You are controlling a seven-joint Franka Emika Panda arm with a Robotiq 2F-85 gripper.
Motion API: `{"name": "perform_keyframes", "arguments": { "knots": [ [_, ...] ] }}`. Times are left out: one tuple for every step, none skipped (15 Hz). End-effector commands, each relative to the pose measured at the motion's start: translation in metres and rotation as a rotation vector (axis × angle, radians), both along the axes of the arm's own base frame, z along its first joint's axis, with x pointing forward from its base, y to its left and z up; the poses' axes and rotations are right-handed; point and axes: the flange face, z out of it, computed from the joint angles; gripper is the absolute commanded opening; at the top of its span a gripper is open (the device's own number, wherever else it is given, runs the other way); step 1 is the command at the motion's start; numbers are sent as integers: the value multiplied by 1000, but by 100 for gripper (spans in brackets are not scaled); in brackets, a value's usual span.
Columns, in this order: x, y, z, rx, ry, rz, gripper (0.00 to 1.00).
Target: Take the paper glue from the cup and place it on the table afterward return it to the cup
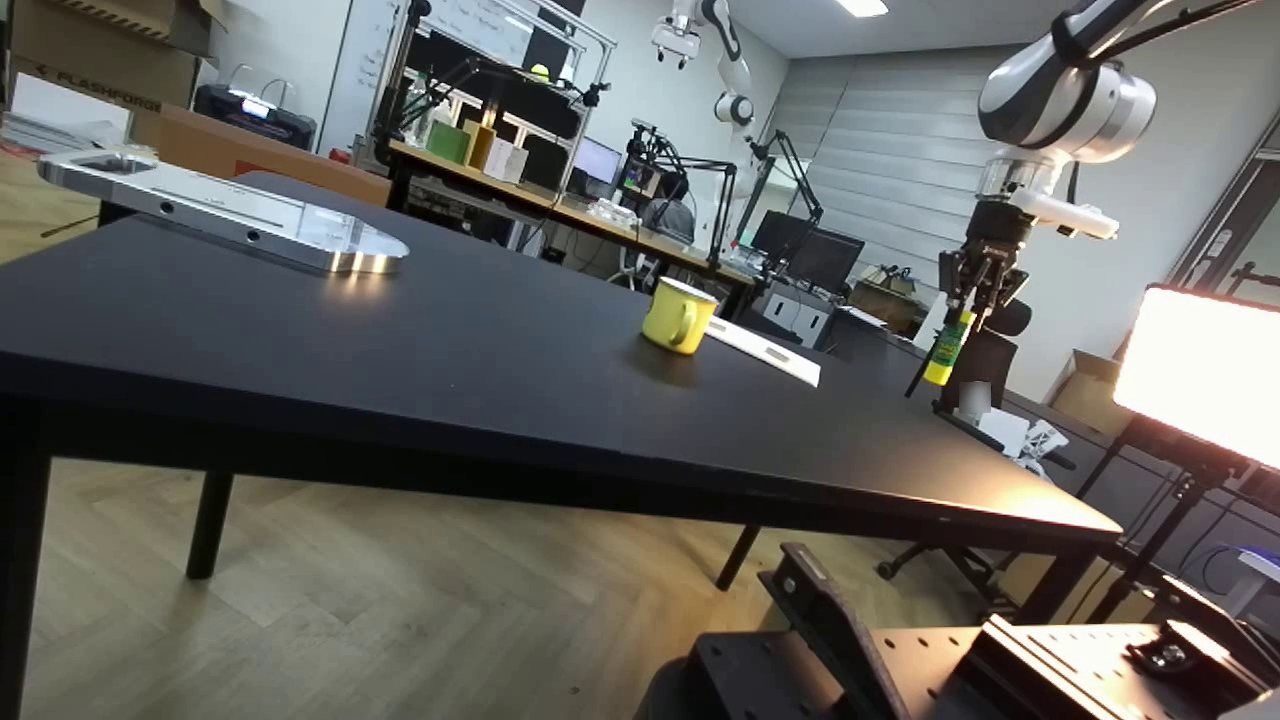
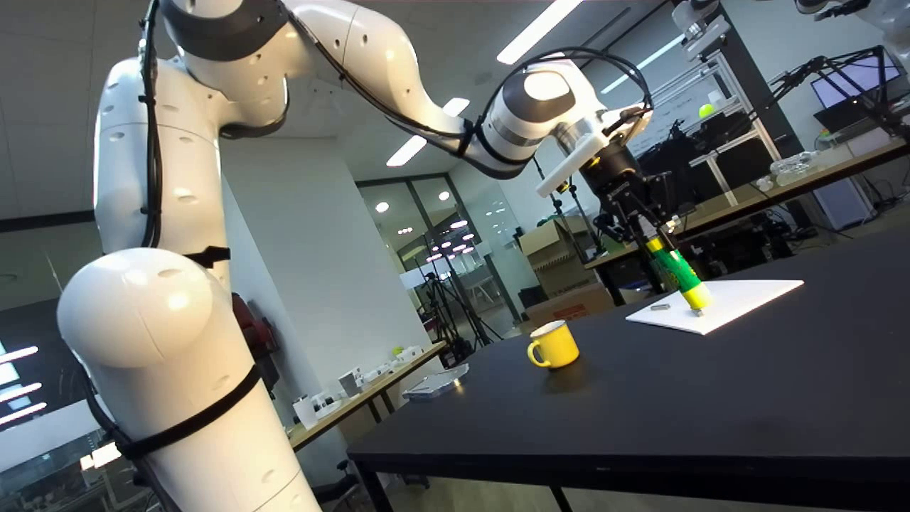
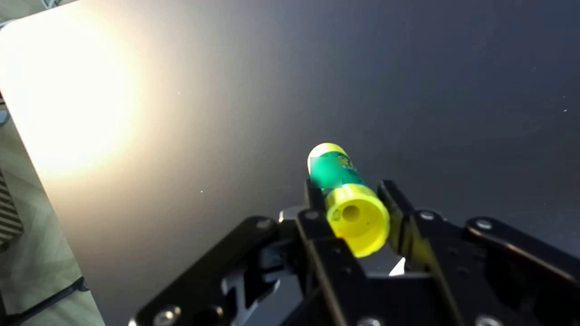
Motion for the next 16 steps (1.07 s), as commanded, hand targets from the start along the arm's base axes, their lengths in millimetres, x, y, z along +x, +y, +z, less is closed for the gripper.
{"name": "perform_keyframes", "arguments": {
  "knots": [
    [-14, -21, -21, 39, -50, -70, 9],
    [-17, -26, -27, 51, -59, -86, 9],
    [-20, -33, -33, 57, -65, -99, 9],
    [-23, -38, -37, 65, -70, -110, 9],
    [-25, -43, -42, 68, -75, -117, 9],
    [-27, -48, -45, 72, -79, -123, 9],
    [-29, -52, -48, 71, -81, -128, 9],
    [-31, -57, -52, 80, -84, -131, 9],
    [-33, -61, -55, 82, -85, -135, 9],
    [-35, -65, -58, 87, -85, -140, 9],
    [-37, -69, -62, 89, -88, -146, 9],
    [-39, -73, -65, 91, -88, -153, 9],
    [-42, -77, -68, 95, -90, -160, 9],
    [-44, -80, -72, 95, -86, -167, 9],
    [-46, -84, -75, 101, -84, -176, 9],
    [-48, -87, -78, 104, -81, -183, 9]
  ]
}}
